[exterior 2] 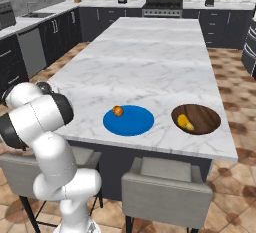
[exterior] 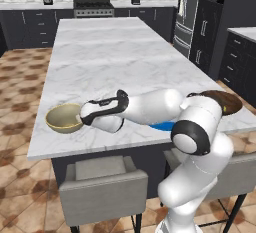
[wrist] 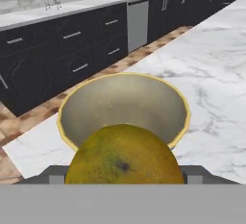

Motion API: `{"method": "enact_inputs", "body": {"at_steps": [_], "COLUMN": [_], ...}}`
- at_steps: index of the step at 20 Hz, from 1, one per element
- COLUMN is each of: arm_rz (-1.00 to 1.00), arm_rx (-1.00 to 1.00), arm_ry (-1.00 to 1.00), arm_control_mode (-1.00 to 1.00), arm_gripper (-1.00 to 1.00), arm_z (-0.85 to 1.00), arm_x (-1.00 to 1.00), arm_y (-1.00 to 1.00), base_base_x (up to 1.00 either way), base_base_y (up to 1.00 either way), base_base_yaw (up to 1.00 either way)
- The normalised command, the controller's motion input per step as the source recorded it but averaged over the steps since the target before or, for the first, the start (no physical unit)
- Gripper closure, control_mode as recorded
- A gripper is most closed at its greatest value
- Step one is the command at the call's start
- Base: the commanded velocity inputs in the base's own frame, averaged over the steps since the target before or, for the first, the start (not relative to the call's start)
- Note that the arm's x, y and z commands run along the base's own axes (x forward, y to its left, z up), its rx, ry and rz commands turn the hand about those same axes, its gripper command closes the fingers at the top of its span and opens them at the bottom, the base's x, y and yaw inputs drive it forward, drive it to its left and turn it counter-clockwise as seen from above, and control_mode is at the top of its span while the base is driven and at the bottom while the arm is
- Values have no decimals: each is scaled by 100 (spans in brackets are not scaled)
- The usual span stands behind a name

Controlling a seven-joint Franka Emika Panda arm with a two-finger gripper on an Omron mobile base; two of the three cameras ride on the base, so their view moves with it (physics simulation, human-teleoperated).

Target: Take the fruits from the plate on the dining counter and place two fruits in each bowl.

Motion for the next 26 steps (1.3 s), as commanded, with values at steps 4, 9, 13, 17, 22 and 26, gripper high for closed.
{"method": "enact_inputs", "body": {"at_steps": [4,9,13,17,22,26], "arm_rz": [4,1,0,0,0,0], "arm_rx": [-10,0,-1,-3,-1,0], "arm_ry": [7,0,0,0,0,0], "arm_control_mode": [-100,-100,-100,-100,-100,-100], "arm_gripper": [100,100,100,100,100,100], "arm_z": [-16,0,-18,-39,-25,0], "arm_x": [1,24,29,33,24,24], "arm_y": [52,35,8,5,10,18], "base_base_x": [0,0,0,0,0,0], "base_base_y": [0,0,0,0,0,0], "base_base_yaw": [0,0,0,0,0,0]}}
